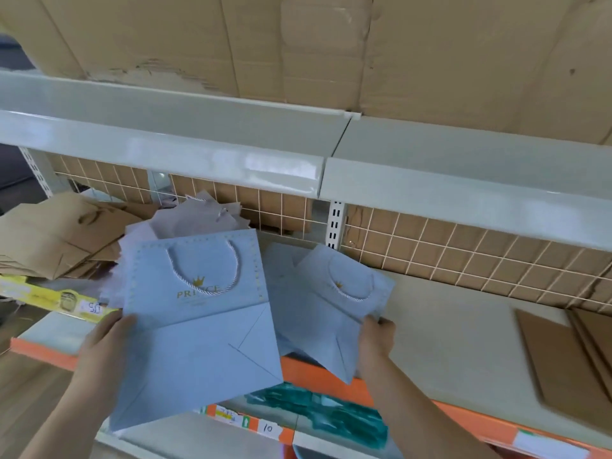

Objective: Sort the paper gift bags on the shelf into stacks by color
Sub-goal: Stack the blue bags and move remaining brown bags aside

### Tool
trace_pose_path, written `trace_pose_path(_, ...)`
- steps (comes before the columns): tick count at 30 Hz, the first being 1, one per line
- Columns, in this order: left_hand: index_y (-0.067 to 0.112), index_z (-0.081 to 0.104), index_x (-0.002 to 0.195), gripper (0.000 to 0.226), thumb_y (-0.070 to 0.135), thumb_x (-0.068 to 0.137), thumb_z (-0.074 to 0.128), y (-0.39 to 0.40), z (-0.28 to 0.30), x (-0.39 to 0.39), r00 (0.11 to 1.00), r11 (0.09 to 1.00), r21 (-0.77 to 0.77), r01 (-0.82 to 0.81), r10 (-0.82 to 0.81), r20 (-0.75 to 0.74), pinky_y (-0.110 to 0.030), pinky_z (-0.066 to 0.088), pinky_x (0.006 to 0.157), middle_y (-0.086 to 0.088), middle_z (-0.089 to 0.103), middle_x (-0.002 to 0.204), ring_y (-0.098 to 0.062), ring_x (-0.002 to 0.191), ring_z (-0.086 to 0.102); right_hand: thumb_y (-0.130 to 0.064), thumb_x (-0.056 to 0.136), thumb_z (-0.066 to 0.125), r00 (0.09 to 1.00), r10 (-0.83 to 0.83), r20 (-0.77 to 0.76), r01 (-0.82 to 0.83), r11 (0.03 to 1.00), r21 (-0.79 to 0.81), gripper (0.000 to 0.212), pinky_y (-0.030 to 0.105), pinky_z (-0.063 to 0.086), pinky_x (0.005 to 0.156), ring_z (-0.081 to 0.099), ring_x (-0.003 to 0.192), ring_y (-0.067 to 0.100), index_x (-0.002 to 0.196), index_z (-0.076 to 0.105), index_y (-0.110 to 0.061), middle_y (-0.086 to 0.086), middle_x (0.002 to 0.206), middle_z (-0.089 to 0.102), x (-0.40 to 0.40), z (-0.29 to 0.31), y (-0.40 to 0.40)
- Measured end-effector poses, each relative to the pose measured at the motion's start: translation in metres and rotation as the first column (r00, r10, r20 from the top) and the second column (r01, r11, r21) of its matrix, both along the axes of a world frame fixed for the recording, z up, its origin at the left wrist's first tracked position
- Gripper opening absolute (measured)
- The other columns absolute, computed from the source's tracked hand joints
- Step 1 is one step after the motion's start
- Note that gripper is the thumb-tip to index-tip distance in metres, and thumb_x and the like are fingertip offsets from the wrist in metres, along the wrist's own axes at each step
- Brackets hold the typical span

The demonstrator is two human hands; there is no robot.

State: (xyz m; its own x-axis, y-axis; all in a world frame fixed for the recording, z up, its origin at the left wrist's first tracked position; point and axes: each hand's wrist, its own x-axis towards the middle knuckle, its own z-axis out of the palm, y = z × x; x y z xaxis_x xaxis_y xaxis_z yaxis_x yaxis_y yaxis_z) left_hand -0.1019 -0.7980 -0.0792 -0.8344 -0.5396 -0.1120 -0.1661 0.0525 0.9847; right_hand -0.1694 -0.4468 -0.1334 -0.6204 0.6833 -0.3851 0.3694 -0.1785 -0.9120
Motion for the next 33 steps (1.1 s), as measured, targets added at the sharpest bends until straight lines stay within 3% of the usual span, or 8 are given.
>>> trace_pose_path(3, 0.023, 0.062, 0.097, 0.008, 0.026, 0.092, 0.057, 0.01, -0.001, -0.024, 0.999, 0.999, 0.032, -0.017, 0.018, -0.027, -0.038, 0.039, 0.084, -0.005, 0.058, 0.102, -0.027, 0.097, 0.052, -0.016, 0.094, 0.048, 0.996, -0.036, -0.084, 0.037, 0.999, 0.01, 0.022, 0.03, 0.037, 0.066, 0.051, 0.072, 0.025, 0.11, 0.049, -0.002, 0.015, 0.094, 0.056, -0.003, -0.002, -0.006)
trace_pose_path(6, 0.03, 0.066, 0.074, 0.025, 0.021, 0.094, 0.054, 0.016, -0.003, -0.04, 0.999, 0.999, 0.026, 0.027, -0.026, -0.035, -0.032, 0.036, 0.067, 0.005, 0.057, 0.08, -0.016, 0.073, 0.049, -0.016, 0.094, 0.05, 0.992, -0.032, -0.119, 0.042, 0.995, 0.09, 0.018, 0.029, 0.038, 0.061, 0.051, 0.07, 0.023, 0.108, 0.047, -0.005, 0.008, 0.085, 0.054, -0.006, 0.005, -0.009)
trace_pose_path(11, 0.027, 0.065, 0.077, 0.02, 0.026, 0.093, 0.053, 0.006, -0.006, -0.07, 0.996, 0.995, 0.035, 0.094, -0.094, -0.006, -0.036, 0.036, 0.07, -0.002, 0.06, 0.082, -0.025, 0.079, 0.05, -0.009, 0.092, 0.051, 0.975, -0.022, -0.221, 0.078, 0.967, 0.244, 0.008, 0.021, 0.031, 0.045, 0.048, 0.058, 0.008, 0.097, 0.046, -0.011, -0.003, 0.07, 0.052, -0.002, 0.017, -0.012)
trace_pose_path(15, 0.024, 0.06, 0.075, 0.021, 0.028, 0.094, 0.053, -0.002, -0.009, -0.098, 0.992, 0.991, 0.025, 0.128, -0.128, 0.02, -0.035, 0.034, 0.075, 0.001, 0.056, 0.08, -0.023, 0.075, 0.047, -0.008, 0.092, 0.052, 0.948, -0.062, -0.312, 0.124, 0.975, 0.183, 0.008, 0.026, 0.039, 0.052, 0.05, 0.061, 0.016, 0.094, 0.049, -0.014, 0.001, 0.071, 0.056, 0.011, 0.025, -0.007)
trace_pose_path(21, 0.018, 0.06, 0.077, 0.022, 0.022, 0.095, 0.048, -0.014, 0.003, -0.132, 0.955, 0.956, 0.018, 0.294, -0.293, -0.041, -0.033, 0.036, 0.061, -0.004, 0.057, 0.079, -0.021, 0.067, 0.048, -0.001, 0.09, 0.053, 0.861, -0.078, -0.502, 0.125, 0.99, 0.061, 0.022, 0.029, 0.039, 0.062, 0.05, 0.067, 0.019, 0.084, 0.054, -0.022, 0.002, 0.073, 0.06, 0.015, 0.057, -0.007)
trace_pose_path(25, 0.022, 0.063, 0.079, 0.02, 0.023, 0.095, 0.05, -0.028, 0.013, -0.144, 0.943, 0.942, 0.057, 0.331, -0.327, -0.063, -0.033, 0.041, 0.065, 0.0, 0.062, 0.081, -0.021, 0.071, 0.054, -0.008, 0.09, 0.056, 0.917, 0.036, -0.398, -0.006, 0.997, 0.074, 0.018, 0.037, 0.047, 0.065, 0.059, 0.069, 0.024, 0.087, 0.059, -0.025, 0.007, 0.076, 0.066, 0.01, 0.055, -0.027)
trace_pose_path(29, 0.021, 0.063, 0.079, 0.021, 0.023, 0.095, 0.05, -0.036, 0.016, -0.145, 0.934, 0.931, 0.079, 0.357, -0.354, -0.052, -0.032, 0.043, 0.064, -0.001, 0.063, 0.08, -0.021, 0.07, 0.056, -0.013, 0.092, 0.055, 0.978, 0.106, -0.177, -0.071, 0.978, 0.196, 0.012, 0.038, 0.051, 0.072, 0.063, 0.089, 0.033, 0.103, 0.06, -0.017, 0.015, 0.099, 0.065, 0.001, 0.029, -0.048)
trace_pose_path(33, 0.022, 0.064, 0.077, 0.02, 0.024, 0.092, 0.051, -0.044, 0.018, -0.146, 0.916, 0.911, 0.091, 0.402, -0.402, -0.019, -0.035, 0.045, 0.064, -0.008, 0.064, 0.083, -0.028, 0.071, 0.058, -0.015, 0.087, 0.06, 0.993, 0.119, 0.008, -0.118, 0.979, 0.168, 0.041, 0.031, 0.047, 0.073, 0.058, 0.095, 0.027, 0.126, 0.052, -0.011, 0.011, 0.11, 0.059, -0.007, 0.014, -0.06)
